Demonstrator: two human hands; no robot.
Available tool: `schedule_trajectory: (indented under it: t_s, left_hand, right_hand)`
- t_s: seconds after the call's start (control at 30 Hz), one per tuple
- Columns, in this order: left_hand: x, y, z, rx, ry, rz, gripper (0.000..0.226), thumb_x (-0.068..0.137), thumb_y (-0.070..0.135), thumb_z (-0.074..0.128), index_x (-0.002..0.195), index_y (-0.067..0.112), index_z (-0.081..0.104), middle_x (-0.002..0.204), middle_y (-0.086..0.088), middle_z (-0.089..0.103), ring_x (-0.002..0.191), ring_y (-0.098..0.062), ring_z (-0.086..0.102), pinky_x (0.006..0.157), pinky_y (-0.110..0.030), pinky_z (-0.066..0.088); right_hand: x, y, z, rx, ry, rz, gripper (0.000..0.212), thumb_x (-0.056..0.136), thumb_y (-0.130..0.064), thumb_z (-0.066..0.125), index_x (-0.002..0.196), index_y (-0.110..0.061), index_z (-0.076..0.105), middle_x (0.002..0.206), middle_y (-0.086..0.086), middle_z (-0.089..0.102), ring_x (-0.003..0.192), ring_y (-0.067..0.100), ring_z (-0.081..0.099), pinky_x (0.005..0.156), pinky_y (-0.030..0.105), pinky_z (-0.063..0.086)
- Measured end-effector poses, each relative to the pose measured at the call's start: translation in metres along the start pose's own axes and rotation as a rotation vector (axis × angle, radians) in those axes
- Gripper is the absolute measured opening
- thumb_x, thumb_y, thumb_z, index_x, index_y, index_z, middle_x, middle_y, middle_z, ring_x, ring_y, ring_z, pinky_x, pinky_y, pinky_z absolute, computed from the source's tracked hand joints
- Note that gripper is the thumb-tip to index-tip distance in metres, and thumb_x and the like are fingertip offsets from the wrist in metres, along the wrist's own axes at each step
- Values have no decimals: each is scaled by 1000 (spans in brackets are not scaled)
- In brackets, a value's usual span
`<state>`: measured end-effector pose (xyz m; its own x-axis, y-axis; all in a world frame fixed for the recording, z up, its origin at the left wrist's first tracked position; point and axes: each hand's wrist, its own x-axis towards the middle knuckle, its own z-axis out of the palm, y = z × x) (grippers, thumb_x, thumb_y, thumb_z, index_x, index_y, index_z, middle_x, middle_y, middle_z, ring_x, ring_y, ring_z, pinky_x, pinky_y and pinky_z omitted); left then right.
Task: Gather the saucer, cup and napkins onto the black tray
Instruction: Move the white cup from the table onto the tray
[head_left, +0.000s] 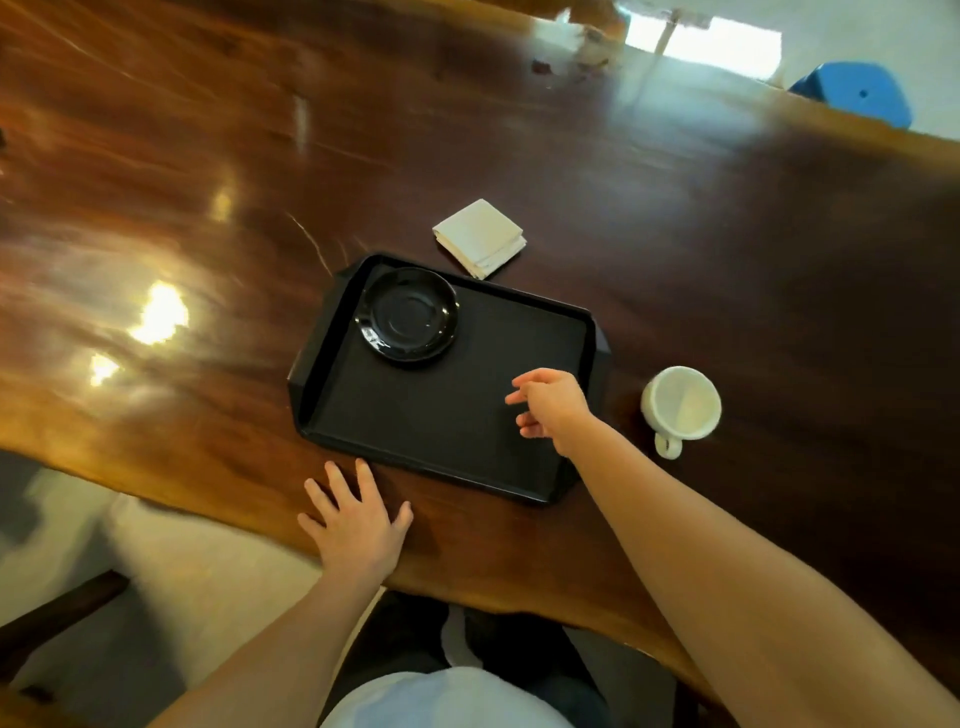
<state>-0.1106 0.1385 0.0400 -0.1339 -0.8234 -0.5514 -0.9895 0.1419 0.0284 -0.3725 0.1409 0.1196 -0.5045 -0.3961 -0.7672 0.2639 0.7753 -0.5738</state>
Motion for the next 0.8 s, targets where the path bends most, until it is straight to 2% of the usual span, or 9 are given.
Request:
schedule_trajectory:
  t_s: [0.13, 0.27, 0.3, 0.37, 0.4, 0.5, 0.63, 0.7, 0.8]
  left_hand:
    - [-27, 37, 17, -32, -13, 60, 92, 87, 68, 48, 156, 22, 10, 166, -17, 3, 151, -46, -4, 117, -66, 8]
    - [-51, 66, 33, -34, 5, 59, 93, 85, 69, 49, 157, 21, 13, 166, -18, 5, 151, -46, -4, 118, -66, 7]
    - [-56, 69, 37, -22, 9, 65, 93, 86, 69, 48, 157, 21, 12, 166, -17, 5, 151, -46, -4, 118, -66, 7]
    - [-62, 73, 44, -1, 17, 71, 92, 86, 69, 47, 157, 21, 12, 166, -17, 5, 151, -46, -4, 118, -66, 7]
    - [-65, 75, 46, 3, 24, 73, 92, 86, 69, 47, 157, 21, 12, 166, -17, 6, 151, -46, -4, 118, -66, 8]
    - [-67, 79, 54, 8, 40, 64, 93, 86, 69, 46, 157, 20, 13, 166, -18, 5, 151, -46, -4, 118, -67, 7]
    - [-64, 79, 62, 6, 71, 57, 94, 86, 68, 47, 157, 19, 13, 166, -19, 5, 151, -46, -6, 118, -67, 3]
    - [-64, 79, 66, 3, 82, 51, 94, 86, 68, 47, 157, 18, 12, 166, -19, 4, 151, -46, -6, 118, -67, 1]
    - [-63, 78, 70, -4, 98, 58, 94, 86, 68, 45, 157, 18, 11, 166, -19, 3, 151, -46, -8, 118, -67, -1]
  right_hand:
    - [-12, 29, -59, -148, 65, -96, 19, 102, -13, 47, 107, -20, 64, 97, 4, 72, 63, 15, 64, 49, 25, 53]
    - [-19, 60, -111, -236, 252, -196, 16, 103, -22, 48, 107, -17, 63, 97, 7, 70, 68, 18, 66, 44, 20, 47]
    - [-18, 68, -121, -231, 304, -205, 16, 102, -23, 48, 106, -17, 62, 99, 9, 70, 72, 20, 67, 48, 22, 51]
    - [-17, 83, -137, -221, 404, -197, 18, 100, -26, 48, 104, -17, 62, 104, 12, 69, 84, 26, 70, 69, 38, 62]
    - [-16, 89, -143, -220, 449, -186, 19, 99, -28, 48, 104, -17, 62, 106, 12, 68, 87, 29, 70, 77, 46, 62]
    - [-13, 102, -155, -176, 518, -134, 20, 97, -30, 49, 109, -15, 57, 108, 9, 65, 92, 31, 69, 83, 51, 60]
    - [-7, 112, -158, -44, 525, -20, 18, 100, -33, 53, 111, -21, 46, 114, 8, 63, 96, 26, 68, 75, 44, 63]
    - [-2, 113, -157, 44, 453, 44, 29, 102, -34, 52, 126, -18, 47, 115, 7, 61, 96, 25, 69, 63, 35, 62]
    - [4, 112, -154, 321, 336, 167, 49, 103, -35, 51, 147, -16, 39, 117, 8, 59, 96, 27, 70, 72, 39, 64]
